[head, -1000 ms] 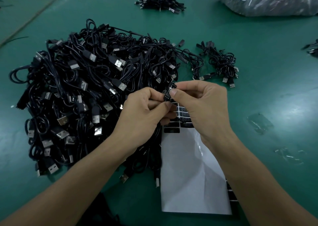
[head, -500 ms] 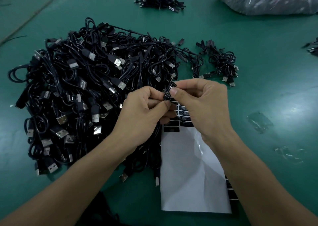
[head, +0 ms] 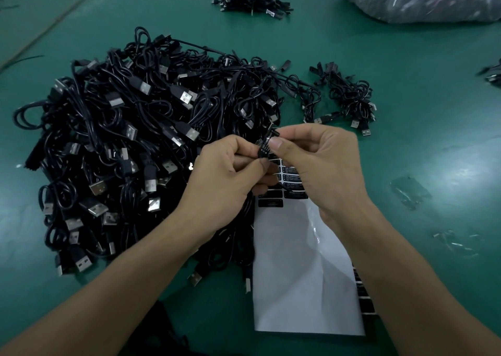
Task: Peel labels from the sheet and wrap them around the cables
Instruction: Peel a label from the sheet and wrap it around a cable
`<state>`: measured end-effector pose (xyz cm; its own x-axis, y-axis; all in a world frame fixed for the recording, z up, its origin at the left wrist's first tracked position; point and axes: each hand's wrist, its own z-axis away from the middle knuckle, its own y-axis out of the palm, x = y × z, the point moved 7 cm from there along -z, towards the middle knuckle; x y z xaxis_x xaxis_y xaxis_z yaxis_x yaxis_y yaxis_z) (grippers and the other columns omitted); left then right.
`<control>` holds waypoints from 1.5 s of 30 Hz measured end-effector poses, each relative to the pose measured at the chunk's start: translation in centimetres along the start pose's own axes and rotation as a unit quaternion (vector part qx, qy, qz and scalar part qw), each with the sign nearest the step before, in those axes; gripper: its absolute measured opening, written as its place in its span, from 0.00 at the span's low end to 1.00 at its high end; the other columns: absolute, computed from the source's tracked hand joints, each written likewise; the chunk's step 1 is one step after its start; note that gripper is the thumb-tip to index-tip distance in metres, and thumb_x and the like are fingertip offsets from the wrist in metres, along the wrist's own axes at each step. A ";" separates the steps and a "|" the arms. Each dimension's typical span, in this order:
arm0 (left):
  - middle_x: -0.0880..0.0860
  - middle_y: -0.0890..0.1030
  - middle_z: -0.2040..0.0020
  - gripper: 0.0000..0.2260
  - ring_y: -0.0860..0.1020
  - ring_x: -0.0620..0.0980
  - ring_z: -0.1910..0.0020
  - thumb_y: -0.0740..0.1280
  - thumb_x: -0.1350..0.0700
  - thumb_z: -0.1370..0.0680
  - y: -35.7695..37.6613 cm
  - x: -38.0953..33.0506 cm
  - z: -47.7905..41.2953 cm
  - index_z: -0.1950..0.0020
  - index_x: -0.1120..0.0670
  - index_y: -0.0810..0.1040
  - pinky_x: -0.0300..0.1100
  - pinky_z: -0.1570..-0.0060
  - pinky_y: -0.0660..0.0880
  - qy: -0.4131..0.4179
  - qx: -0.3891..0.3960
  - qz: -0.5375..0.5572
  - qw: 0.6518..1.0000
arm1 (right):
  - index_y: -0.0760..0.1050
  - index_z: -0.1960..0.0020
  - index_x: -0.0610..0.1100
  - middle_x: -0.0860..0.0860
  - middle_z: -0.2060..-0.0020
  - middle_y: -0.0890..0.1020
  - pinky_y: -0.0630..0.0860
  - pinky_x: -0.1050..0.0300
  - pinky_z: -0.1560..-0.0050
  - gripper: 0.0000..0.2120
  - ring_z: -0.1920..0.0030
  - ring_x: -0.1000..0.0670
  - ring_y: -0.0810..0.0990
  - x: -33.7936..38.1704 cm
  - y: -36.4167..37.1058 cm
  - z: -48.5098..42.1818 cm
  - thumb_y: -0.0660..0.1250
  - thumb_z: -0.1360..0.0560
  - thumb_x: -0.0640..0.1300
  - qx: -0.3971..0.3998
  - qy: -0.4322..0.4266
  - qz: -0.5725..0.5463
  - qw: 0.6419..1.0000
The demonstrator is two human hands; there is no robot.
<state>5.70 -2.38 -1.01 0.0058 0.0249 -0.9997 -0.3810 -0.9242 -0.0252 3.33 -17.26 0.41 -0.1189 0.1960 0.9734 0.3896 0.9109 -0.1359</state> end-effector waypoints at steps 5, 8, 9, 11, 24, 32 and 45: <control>0.52 0.87 0.60 0.02 0.86 0.49 0.59 0.69 0.63 0.20 0.0 0.1 0.0 0.51 0.59 0.77 0.37 0.61 0.82 0.003 0.005 0.004 1.000 | 0.83 0.61 0.54 0.54 0.64 0.87 0.83 0.49 0.51 0.08 0.59 0.52 0.86 0.0 -0.1 0.0 0.79 0.30 0.42 -0.009 -0.003 0.011 1.000; 0.53 0.87 0.60 0.02 0.86 0.49 0.59 0.69 0.63 0.20 0.0 0.1 -0.1 0.51 0.59 0.77 0.37 0.62 0.81 0.006 0.007 0.006 1.000 | 0.83 0.61 0.54 0.54 0.64 0.87 0.84 0.46 0.50 0.07 0.59 0.52 0.86 0.0 -0.1 0.0 0.79 0.30 0.43 -0.014 -0.004 0.019 1.000; 0.53 0.87 0.61 0.02 0.86 0.49 0.60 0.68 0.64 0.20 0.0 0.1 -0.1 0.51 0.59 0.76 0.37 0.62 0.81 0.006 0.007 0.008 1.000 | 0.83 0.61 0.54 0.54 0.64 0.87 0.84 0.46 0.50 0.07 0.59 0.52 0.86 0.1 -0.1 0.0 0.79 0.30 0.43 -0.015 -0.004 0.021 1.000; 0.53 0.87 0.61 0.02 0.86 0.50 0.60 0.68 0.64 0.20 0.0 0.2 -0.1 0.52 0.59 0.76 0.37 0.62 0.81 0.007 0.007 0.011 1.000 | 0.83 0.60 0.54 0.53 0.63 0.87 0.84 0.46 0.50 0.07 0.58 0.51 0.86 0.1 -0.1 0.0 0.79 0.30 0.43 -0.016 -0.004 0.022 1.000; 0.54 0.87 0.61 0.02 0.86 0.49 0.61 0.69 0.64 0.20 0.0 -0.1 0.0 0.52 0.59 0.77 0.34 0.64 0.79 0.008 0.008 0.008 1.000 | 0.83 0.61 0.54 0.54 0.65 0.86 0.84 0.48 0.51 0.08 0.60 0.52 0.86 0.2 -0.1 0.0 0.79 0.30 0.41 -0.020 -0.012 0.029 0.999; 0.54 0.87 0.61 0.01 0.86 0.50 0.62 0.68 0.64 0.20 0.0 0.0 0.0 0.51 0.60 0.78 0.35 0.65 0.80 -0.004 0.004 0.006 1.000 | 0.84 0.60 0.52 0.53 0.64 0.86 0.83 0.50 0.51 0.08 0.60 0.52 0.85 0.1 0.0 0.1 0.77 0.28 0.40 -0.002 0.001 0.006 1.000; 0.55 0.86 0.62 0.01 0.86 0.50 0.64 0.68 0.64 0.20 0.1 -0.2 0.2 0.51 0.61 0.77 0.35 0.66 0.80 -0.012 -0.001 0.004 1.000 | 0.84 0.60 0.50 0.55 0.67 0.85 0.77 0.66 0.58 0.09 0.64 0.59 0.81 0.1 0.2 0.2 0.76 0.28 0.37 0.011 0.035 -0.053 0.998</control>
<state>5.45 -2.42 -0.82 -0.0202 0.0258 -0.9995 -0.3799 -0.9249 -0.0162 3.24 -16.97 0.44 -0.0940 0.0736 0.9929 0.3583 0.9329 -0.0352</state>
